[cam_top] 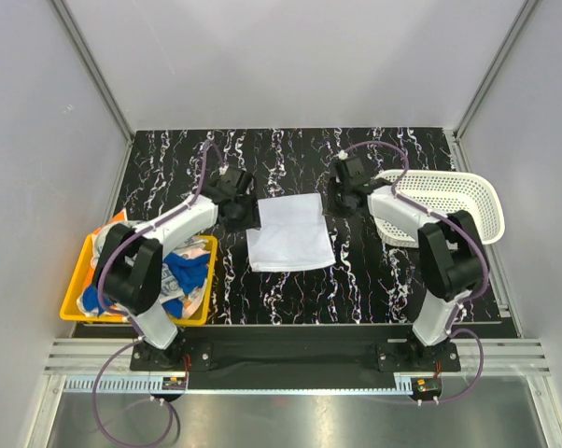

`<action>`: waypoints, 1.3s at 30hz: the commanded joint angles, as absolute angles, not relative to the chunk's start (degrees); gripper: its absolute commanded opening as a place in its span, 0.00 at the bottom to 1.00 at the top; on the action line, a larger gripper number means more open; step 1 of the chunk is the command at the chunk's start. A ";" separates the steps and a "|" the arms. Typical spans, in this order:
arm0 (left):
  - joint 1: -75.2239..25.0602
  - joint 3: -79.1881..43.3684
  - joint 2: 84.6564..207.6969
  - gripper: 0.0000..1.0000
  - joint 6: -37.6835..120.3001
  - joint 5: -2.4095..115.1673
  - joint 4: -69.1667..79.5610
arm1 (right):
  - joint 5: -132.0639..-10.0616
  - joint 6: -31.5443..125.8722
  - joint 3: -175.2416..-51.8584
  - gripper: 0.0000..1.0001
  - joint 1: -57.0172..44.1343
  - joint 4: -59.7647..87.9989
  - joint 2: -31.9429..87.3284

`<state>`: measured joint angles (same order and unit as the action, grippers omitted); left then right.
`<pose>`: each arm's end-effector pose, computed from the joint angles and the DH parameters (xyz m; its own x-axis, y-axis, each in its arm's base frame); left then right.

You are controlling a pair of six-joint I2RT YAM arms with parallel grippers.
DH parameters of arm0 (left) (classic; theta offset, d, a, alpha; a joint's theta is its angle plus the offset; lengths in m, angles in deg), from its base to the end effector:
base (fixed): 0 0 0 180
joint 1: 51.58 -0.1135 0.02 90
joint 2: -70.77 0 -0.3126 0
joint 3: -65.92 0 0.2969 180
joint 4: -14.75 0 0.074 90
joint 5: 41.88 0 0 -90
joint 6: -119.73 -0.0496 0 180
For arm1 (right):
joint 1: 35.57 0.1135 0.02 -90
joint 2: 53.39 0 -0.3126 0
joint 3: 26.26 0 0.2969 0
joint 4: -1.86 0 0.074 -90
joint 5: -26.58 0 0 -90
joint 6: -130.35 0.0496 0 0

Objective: Fold and stack the towels
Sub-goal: Fold the towel

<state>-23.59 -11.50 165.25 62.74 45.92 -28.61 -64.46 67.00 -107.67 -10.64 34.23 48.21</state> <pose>0.3446 -0.1810 0.2306 -0.8904 -0.1433 -0.4321 -0.0391 0.9698 -0.2409 0.3956 0.1849 0.2191 -0.8370 0.1055 -0.5369 -0.0627 0.9563 0.2856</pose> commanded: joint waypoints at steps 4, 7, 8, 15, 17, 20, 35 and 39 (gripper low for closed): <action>-28.29 -23.16 174.47 0.54 61.55 43.89 -28.45 | -63.07 61.53 -121.57 0.35 -12.36 35.58 57.43; -29.61 -27.29 178.60 0.53 60.67 44.34 -29.60 | -63.33 60.39 -126.06 0.37 -12.98 37.25 61.04; -30.13 -28.43 180.00 0.52 60.41 44.51 -29.69 | -63.33 60.21 -127.81 0.38 -13.15 37.69 62.26; -31.89 -31.60 184.05 0.51 60.14 46.27 -28.81 | -63.33 59.33 -131.96 0.42 -13.60 38.92 65.61; -32.16 -31.87 184.76 0.51 60.14 46.97 -27.93 | -63.33 59.33 -132.84 0.42 -13.68 39.01 66.75; -32.42 -32.23 185.64 0.50 60.40 47.76 -27.14 | -65.79 59.60 -133.45 0.42 -13.86 39.01 67.90; -32.95 -32.75 188.02 0.46 60.58 49.17 -24.42 | -68.61 61.53 -133.89 0.34 -13.86 36.81 69.92; -32.95 -33.01 188.45 0.44 60.40 49.26 -24.07 | -68.78 61.79 -134.24 0.22 -13.86 36.55 69.83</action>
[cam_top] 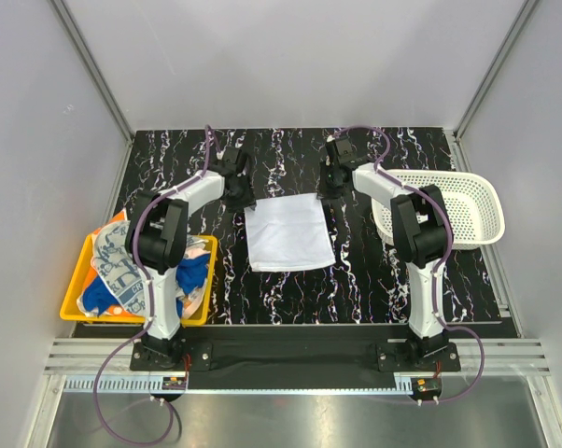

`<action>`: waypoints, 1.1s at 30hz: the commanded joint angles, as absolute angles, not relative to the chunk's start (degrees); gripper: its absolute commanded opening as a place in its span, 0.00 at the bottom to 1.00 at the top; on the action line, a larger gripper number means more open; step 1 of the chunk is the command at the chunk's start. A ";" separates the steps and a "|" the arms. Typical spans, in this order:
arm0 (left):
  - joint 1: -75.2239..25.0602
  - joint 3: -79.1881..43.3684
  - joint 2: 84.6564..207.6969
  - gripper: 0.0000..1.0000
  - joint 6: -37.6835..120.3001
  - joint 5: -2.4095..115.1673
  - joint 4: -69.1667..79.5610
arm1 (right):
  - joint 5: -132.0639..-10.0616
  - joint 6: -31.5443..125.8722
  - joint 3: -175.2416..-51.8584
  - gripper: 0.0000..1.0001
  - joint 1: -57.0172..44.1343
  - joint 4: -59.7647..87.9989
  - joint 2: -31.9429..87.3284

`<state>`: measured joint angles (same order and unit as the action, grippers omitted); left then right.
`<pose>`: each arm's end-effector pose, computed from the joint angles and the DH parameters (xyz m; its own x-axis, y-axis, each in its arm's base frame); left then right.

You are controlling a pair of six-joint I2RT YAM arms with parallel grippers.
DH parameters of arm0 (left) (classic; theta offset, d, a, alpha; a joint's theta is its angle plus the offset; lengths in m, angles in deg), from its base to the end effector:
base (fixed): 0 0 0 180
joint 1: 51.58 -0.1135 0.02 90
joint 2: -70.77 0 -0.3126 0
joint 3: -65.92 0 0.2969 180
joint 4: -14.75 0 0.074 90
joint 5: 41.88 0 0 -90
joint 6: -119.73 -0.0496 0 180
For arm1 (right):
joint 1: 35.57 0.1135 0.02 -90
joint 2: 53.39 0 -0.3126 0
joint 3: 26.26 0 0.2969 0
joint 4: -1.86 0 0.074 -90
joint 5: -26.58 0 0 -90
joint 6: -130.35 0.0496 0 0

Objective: Fold and stack the towels
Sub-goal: Fold the towel

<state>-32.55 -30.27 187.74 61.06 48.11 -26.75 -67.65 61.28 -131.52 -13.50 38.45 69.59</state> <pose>0.4697 -0.1620 0.1774 -0.8843 -0.2450 -0.3974 -0.1567 0.9576 -0.2417 0.5037 0.2082 0.1851 -0.8511 0.0393 -0.5235 -0.1184 0.9571 0.2644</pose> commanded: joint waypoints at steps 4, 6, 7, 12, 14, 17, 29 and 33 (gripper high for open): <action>-33.04 -33.28 188.81 0.42 60.14 49.26 -24.15 | -69.13 62.32 -135.30 0.14 -14.12 36.81 70.54; -33.04 -33.19 188.89 0.40 60.14 49.35 -23.98 | -69.40 62.76 -135.56 0.12 -14.56 36.73 70.63; -33.12 -33.19 188.90 0.40 59.96 49.35 -23.89 | -69.75 63.37 -135.56 0.11 -14.91 36.64 70.36; -33.21 -33.10 188.98 0.38 59.70 49.79 -23.36 | -70.10 64.96 -137.22 0.10 -16.40 35.76 70.88; -33.39 -33.19 189.33 0.37 59.70 50.05 -23.36 | -70.63 65.31 -138.54 0.09 -16.76 36.54 72.64; -33.47 -33.10 189.34 0.37 59.44 50.23 -23.19 | -70.80 65.05 -139.61 0.16 -16.93 36.73 73.70; -33.92 -33.72 190.39 0.43 59.17 51.02 -23.18 | -71.77 65.22 -127.22 0.41 -16.85 28.47 66.32; -34.00 -34.24 191.00 0.44 59.96 50.49 -23.88 | -71.42 64.87 -124.67 0.43 -16.67 27.59 64.66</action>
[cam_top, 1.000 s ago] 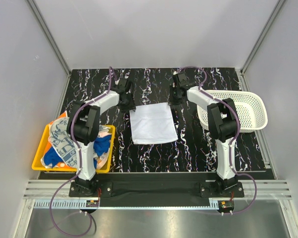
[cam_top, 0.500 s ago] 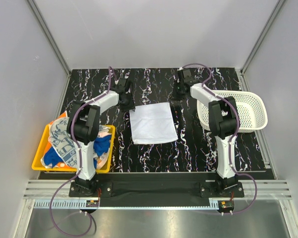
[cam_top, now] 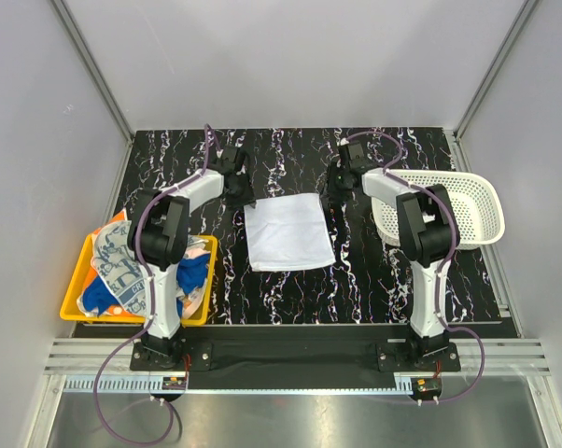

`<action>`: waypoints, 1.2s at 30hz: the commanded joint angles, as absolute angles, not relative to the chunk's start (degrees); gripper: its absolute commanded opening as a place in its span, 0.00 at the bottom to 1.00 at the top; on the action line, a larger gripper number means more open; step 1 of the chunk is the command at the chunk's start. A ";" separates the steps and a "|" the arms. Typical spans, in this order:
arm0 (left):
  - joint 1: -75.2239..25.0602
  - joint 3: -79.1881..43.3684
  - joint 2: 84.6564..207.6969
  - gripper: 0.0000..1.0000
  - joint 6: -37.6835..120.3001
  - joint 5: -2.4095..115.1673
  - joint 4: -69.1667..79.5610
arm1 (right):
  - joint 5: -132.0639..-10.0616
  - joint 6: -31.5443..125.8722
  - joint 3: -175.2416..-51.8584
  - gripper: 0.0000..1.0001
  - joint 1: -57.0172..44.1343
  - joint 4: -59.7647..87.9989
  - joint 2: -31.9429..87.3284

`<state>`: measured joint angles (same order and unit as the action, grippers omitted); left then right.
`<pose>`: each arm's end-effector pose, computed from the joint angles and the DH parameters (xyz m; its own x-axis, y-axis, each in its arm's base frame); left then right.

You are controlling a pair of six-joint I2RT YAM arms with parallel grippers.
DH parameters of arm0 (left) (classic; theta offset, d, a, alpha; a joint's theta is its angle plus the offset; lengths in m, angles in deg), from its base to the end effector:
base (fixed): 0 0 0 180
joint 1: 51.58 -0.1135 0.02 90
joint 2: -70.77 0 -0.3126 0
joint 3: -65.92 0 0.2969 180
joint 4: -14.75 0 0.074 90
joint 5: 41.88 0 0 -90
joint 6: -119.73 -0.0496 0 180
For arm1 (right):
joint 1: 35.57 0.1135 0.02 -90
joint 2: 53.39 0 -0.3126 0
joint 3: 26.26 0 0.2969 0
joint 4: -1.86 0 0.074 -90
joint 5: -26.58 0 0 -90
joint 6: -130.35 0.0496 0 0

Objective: Fold and stack the towels
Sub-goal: Fold the towel

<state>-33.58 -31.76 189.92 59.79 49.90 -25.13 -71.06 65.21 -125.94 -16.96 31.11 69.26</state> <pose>0.4825 -0.1584 0.1694 -0.8842 -0.2391 -0.4013 -0.1385 0.9546 -0.2638 0.5073 0.1778 0.1635 -0.8451 0.1551 -0.5117 -0.0421 0.9347 0.3529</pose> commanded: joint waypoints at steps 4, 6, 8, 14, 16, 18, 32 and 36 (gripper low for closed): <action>-34.00 -34.86 191.97 0.45 60.49 49.26 -24.68 | -68.61 65.05 -122.38 0.45 -16.58 26.27 62.54; -34.00 -35.47 192.41 0.45 60.75 48.74 -25.82 | -68.00 64.52 -122.29 0.45 -16.41 26.53 61.58; -34.00 -36.09 193.03 0.45 60.67 48.29 -26.52 | -67.38 64.17 -121.94 0.45 -16.15 26.44 60.87; -34.00 -38.11 194.78 0.45 60.14 48.29 -28.45 | -64.48 63.64 -119.75 0.46 -15.09 25.47 58.23; -33.92 -38.81 195.31 0.45 59.79 48.29 -28.72 | -64.48 63.03 -119.83 0.46 -14.48 25.65 58.23; -33.91 -39.78 195.92 0.45 59.44 48.29 -29.34 | -64.48 61.63 -121.14 0.46 -13.78 26.52 59.45; -33.21 -42.33 198.39 0.48 58.29 48.47 -30.57 | -61.23 56.52 -128.52 0.49 -12.19 32.85 67.80; -33.21 -41.98 198.48 0.48 58.12 48.47 -30.48 | -58.51 55.29 -130.72 0.49 -12.19 34.35 70.09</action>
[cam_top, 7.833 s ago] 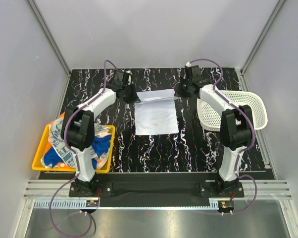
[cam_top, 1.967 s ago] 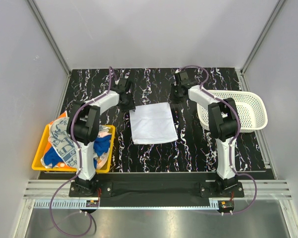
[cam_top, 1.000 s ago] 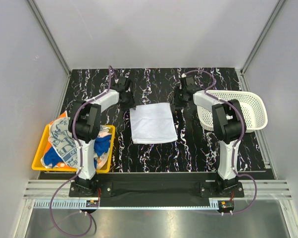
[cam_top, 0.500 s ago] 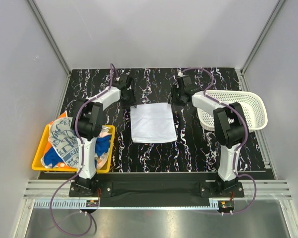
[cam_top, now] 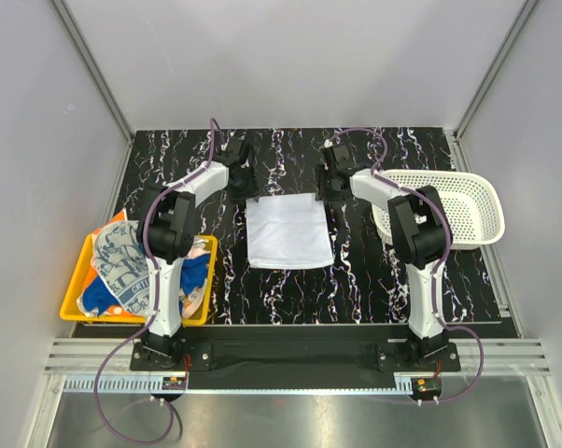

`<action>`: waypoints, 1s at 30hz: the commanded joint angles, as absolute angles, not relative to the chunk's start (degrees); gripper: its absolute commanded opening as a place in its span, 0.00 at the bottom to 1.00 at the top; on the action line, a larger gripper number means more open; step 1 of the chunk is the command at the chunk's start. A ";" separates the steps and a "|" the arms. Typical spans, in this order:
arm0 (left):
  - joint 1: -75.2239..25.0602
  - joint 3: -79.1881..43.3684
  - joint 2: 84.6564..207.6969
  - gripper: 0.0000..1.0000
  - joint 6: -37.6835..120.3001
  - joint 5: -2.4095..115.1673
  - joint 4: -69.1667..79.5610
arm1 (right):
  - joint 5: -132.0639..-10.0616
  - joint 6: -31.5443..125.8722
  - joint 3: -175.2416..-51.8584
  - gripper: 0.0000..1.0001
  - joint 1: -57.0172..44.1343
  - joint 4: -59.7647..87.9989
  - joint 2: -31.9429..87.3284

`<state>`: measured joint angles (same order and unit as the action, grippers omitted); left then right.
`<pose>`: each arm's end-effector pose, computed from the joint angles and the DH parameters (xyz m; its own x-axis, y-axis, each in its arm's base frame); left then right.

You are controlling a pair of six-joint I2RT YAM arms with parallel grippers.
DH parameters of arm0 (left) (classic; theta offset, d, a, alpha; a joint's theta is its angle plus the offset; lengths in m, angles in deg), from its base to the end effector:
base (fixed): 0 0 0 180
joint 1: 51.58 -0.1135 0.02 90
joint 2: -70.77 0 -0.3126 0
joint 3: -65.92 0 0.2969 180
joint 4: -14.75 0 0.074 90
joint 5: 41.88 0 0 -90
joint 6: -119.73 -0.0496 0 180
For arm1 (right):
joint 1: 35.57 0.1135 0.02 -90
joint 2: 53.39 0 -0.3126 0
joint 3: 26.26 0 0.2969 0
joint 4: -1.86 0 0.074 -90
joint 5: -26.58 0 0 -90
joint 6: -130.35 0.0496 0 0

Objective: Fold and stack the towels
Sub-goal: Fold the towel

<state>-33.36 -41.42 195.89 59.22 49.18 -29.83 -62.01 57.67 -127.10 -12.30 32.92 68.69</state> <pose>0.5125 -0.1697 0.1690 -0.8903 -0.2251 -0.3957 -0.1350 0.9607 -0.2426 0.4950 0.2116 0.1730 -0.8074 -0.0232 -0.5896 -0.1474 0.9755 0.1635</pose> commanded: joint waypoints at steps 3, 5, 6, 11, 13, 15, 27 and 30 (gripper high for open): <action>-33.21 -41.54 198.39 0.49 57.68 48.73 -30.13 | -57.89 54.85 -132.66 0.46 -12.19 34.70 71.76; -33.04 -41.45 198.39 0.49 57.42 48.65 -29.95 | -57.36 54.68 -133.71 0.41 -12.28 34.88 72.47; -33.12 -41.28 198.47 0.49 57.33 48.73 -29.87 | -56.84 54.50 -133.89 0.41 -12.19 34.88 72.47; -33.04 -41.01 198.48 0.49 56.80 48.56 -29.86 | -57.18 53.80 -133.98 0.36 -12.28 32.42 72.73; -33.12 -40.93 198.39 0.49 56.62 48.30 -29.95 | -57.27 53.71 -133.98 0.33 -12.28 31.72 72.82; -33.04 -40.84 198.39 0.49 56.45 48.29 -29.87 | -57.62 53.62 -133.63 0.34 -12.28 30.32 72.56; -33.12 -41.36 198.65 0.43 56.53 48.38 -29.51 | -61.05 53.36 -134.42 0.36 -12.98 28.46 73.52; -33.12 -41.37 198.74 0.40 56.54 48.38 -29.51 | -61.66 53.36 -134.24 0.36 -13.07 28.20 73.96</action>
